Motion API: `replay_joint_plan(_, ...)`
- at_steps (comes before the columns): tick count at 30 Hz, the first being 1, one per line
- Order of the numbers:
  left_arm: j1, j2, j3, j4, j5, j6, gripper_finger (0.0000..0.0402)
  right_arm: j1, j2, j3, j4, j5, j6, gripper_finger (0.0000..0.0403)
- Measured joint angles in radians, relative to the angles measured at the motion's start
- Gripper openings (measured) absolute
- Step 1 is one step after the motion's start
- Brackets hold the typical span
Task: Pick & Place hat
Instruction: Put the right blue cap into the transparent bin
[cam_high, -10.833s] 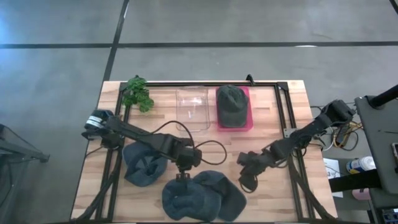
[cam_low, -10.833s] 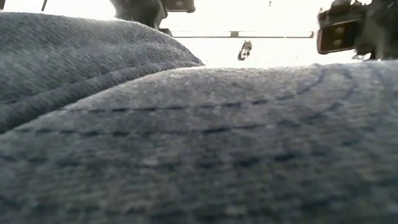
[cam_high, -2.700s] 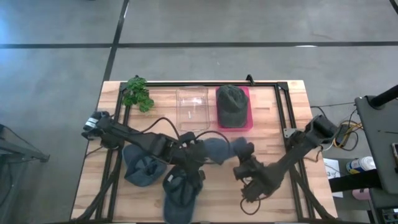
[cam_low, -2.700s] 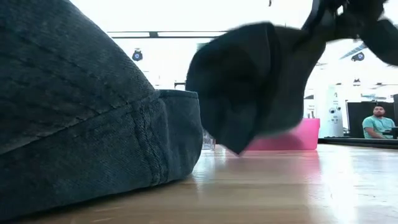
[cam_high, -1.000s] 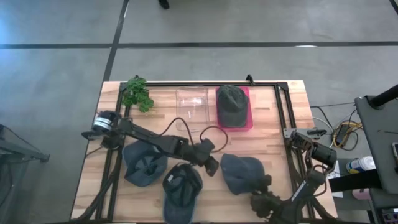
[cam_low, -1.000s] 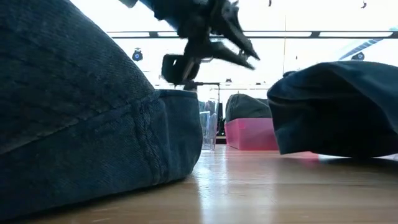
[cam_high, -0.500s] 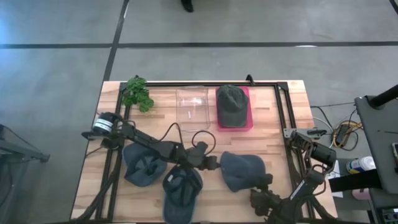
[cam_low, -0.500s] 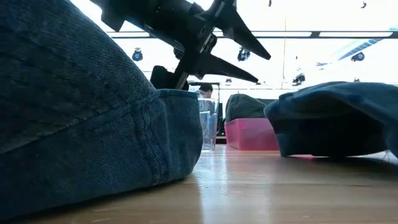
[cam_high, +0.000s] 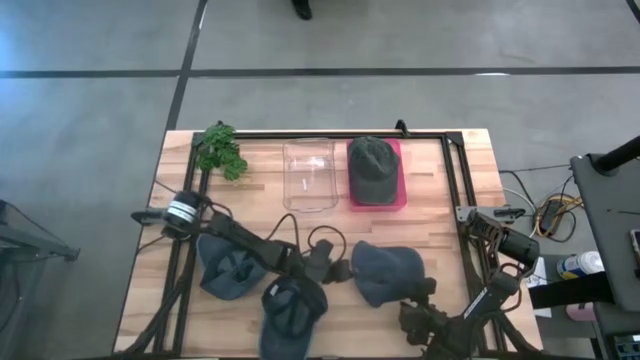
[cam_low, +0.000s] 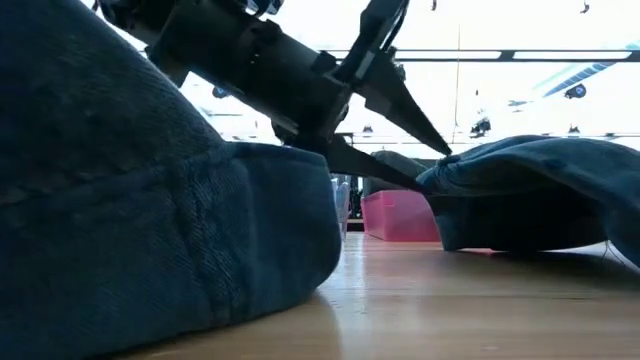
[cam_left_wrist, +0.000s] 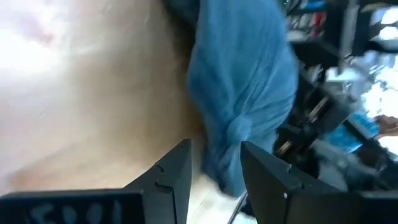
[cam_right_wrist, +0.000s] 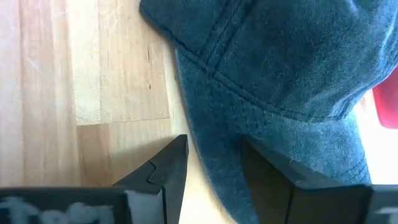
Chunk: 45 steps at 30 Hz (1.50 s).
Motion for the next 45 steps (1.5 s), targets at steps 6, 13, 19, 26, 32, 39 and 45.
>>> replay_joint_plan(6,0.001,0.027,0.000,0.100,-0.082,0.040,0.0131,-0.003,-0.002,0.001,0.002,-0.016,-0.003,0.0144)
replay_joint_plan(13,0.000,0.032,0.001,0.087,-0.084,0.093,0.0131,-0.007,-0.002,0.006,0.002,-0.021,-0.018,0.0144)
replay_joint_plan(19,0.006,0.066,0.001,0.238,-0.101,0.165,0.0131,-0.025,-0.003,0.006,0.007,-0.016,-0.028,0.0144)
replay_joint_plan(26,0.023,0.157,0.061,0.368,-0.057,0.214,0.0128,-0.051,-0.004,0.008,0.020,-0.004,-0.056,0.0144)
replay_joint_plan(32,0.045,0.106,0.069,0.368,-0.022,0.382,0.0071,-0.052,-0.010,0.019,0.026,-0.008,-0.056,0.0144)
replay_joint_plan(39,0.081,0.070,0.068,0.362,0.043,0.486,0.0023,-0.054,-0.011,0.020,0.025,-0.004,-0.082,0.0144)
replay_joint_plan(45,0.115,-0.006,0.069,0.248,0.191,0.593,0.0023,-0.045,-0.030,0.029,0.011,-0.002,-0.102,0.0144)
